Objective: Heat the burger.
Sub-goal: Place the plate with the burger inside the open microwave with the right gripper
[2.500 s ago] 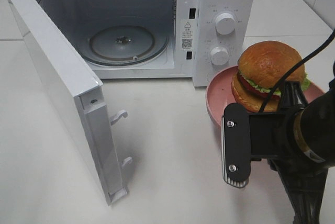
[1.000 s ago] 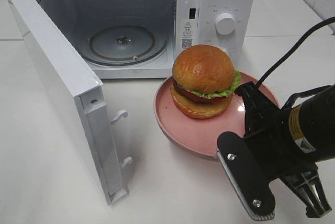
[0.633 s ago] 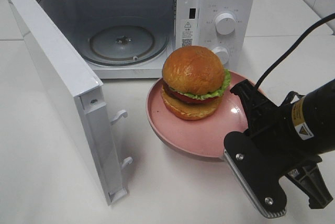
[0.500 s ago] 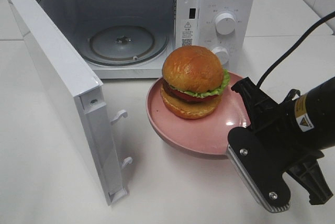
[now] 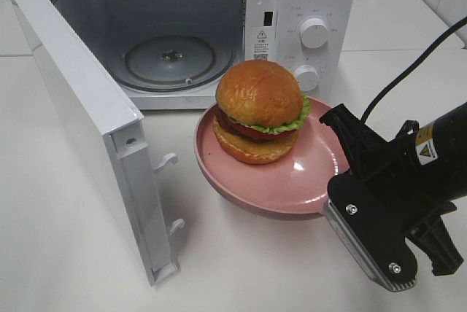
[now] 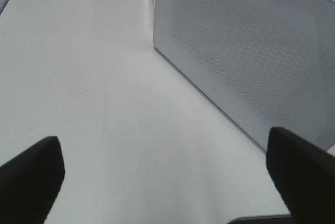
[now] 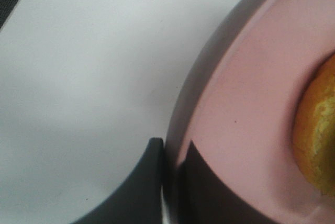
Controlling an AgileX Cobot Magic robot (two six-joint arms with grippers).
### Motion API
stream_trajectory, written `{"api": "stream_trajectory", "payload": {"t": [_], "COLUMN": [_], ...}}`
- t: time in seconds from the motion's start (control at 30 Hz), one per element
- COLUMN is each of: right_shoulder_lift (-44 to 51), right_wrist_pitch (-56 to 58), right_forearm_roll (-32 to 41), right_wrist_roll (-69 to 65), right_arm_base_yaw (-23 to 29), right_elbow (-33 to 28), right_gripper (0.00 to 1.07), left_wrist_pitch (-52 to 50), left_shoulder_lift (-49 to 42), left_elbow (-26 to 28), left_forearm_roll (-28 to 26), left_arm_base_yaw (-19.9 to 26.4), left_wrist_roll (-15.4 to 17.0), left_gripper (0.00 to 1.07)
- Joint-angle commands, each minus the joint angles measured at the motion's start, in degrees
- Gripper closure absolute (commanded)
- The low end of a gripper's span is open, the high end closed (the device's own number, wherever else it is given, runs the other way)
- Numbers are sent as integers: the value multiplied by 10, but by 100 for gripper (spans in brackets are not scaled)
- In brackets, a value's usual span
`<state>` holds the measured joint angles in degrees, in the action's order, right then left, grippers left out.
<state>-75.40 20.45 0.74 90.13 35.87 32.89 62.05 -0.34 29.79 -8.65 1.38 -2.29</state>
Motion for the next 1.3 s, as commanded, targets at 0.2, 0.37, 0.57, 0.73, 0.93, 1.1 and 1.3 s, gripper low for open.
{"api": "stream_trajectory", "payload": {"t": [0.2,0.37,0.57,0.73,0.93,1.1,1.3], "right_shoulder_lift": [6,-5,-34,-64,-97,-112,-136], "right_wrist_pitch": [-47,-47,-47,-47,-46,-45,-43], "right_forearm_roll": [-7,-25,-56,-66,-66,-68,-70], "right_wrist_roll": [10,7,-26,-49,-49,-48,-48], "right_arm_base_yaw": [-4,-3,15,31,31,31,31], "right_elbow": [7,7,38,62,101,121,145], "right_gripper": [107,107,107,107,107,107,107], "left_wrist_pitch": [-8,-8,-8,-8,-8,-8,-8], "left_shoulder_lift": [-2,-2,-2,-2,-2,-2,-2], "left_elbow": [-1,-1,-1,-1,-1,-1,-1], "left_forearm_roll": [-2,-2,-2,-2,-2,-2,-2], "left_arm_base_yaw": [-1,-1,-1,-1,-1,-1,-1], "left_wrist_roll": [0,0,0,0,0,0,0], "left_gripper": [8,8,8,8,8,8,8]}}
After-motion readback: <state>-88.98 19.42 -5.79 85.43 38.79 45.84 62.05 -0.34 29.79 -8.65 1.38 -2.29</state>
